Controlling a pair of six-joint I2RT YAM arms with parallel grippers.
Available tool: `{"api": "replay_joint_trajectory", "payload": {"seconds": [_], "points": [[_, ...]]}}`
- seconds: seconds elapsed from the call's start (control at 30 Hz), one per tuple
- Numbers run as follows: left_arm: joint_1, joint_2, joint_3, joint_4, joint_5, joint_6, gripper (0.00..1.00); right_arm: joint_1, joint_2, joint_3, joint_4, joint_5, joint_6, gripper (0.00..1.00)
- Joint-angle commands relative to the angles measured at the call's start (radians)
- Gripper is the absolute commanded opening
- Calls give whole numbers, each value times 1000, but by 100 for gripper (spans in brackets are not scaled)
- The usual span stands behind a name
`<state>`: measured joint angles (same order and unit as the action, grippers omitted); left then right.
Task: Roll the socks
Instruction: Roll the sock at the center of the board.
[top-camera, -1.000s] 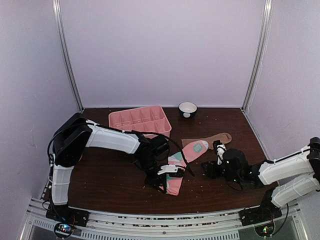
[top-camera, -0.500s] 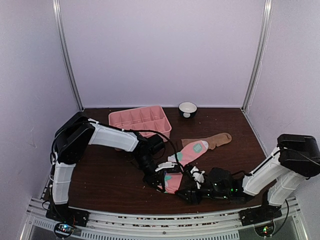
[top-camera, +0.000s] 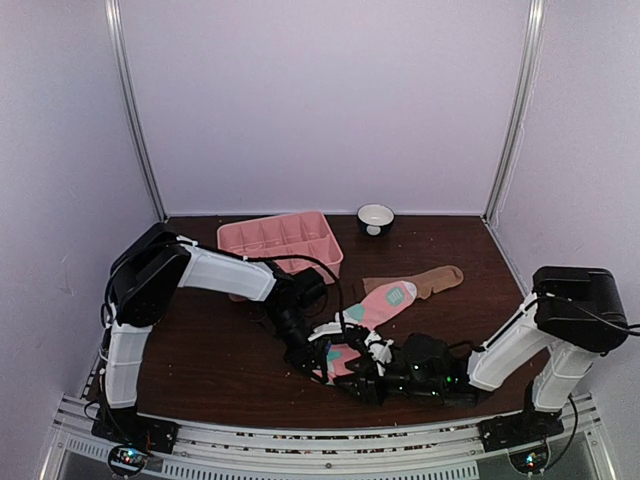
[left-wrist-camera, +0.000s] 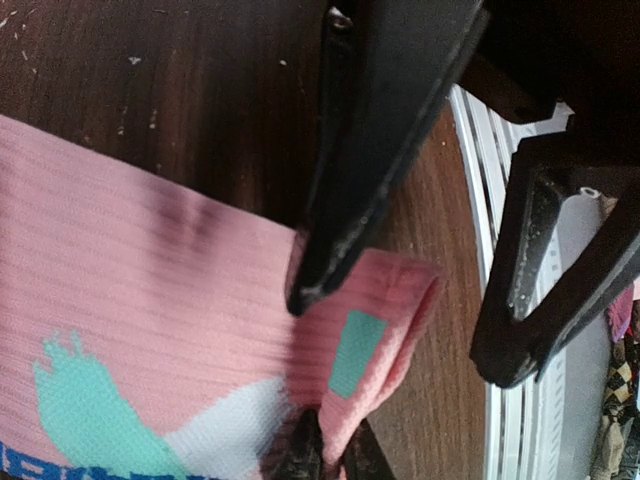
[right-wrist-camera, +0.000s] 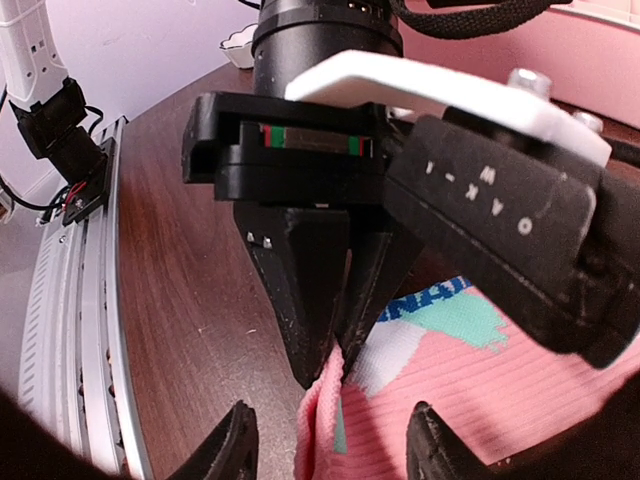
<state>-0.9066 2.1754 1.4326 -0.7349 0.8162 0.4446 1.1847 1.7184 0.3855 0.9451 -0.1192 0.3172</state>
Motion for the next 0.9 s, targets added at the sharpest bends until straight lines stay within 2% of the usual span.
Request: {"api": "replay_joint_trajectory", "payload": {"seconds": [0.0, 0.2, 0.33, 0.6, 0.87], "points": [[12, 35, 12, -20, -22, 2, 8, 7, 41, -20, 60, -17, 14, 49], [14, 37, 12, -33, -9, 8, 11, 6, 66, -37, 148, 16, 29, 34], [15, 45, 17, -47, 1, 17, 12, 7, 92, -127, 369, 46, 70, 37], [17, 49, 22, -58, 12, 21, 13, 7, 170, -199, 621, 32, 96, 42], [17, 49, 28, -64, 12, 22, 12, 6, 174, -194, 645, 37, 99, 43]]}}
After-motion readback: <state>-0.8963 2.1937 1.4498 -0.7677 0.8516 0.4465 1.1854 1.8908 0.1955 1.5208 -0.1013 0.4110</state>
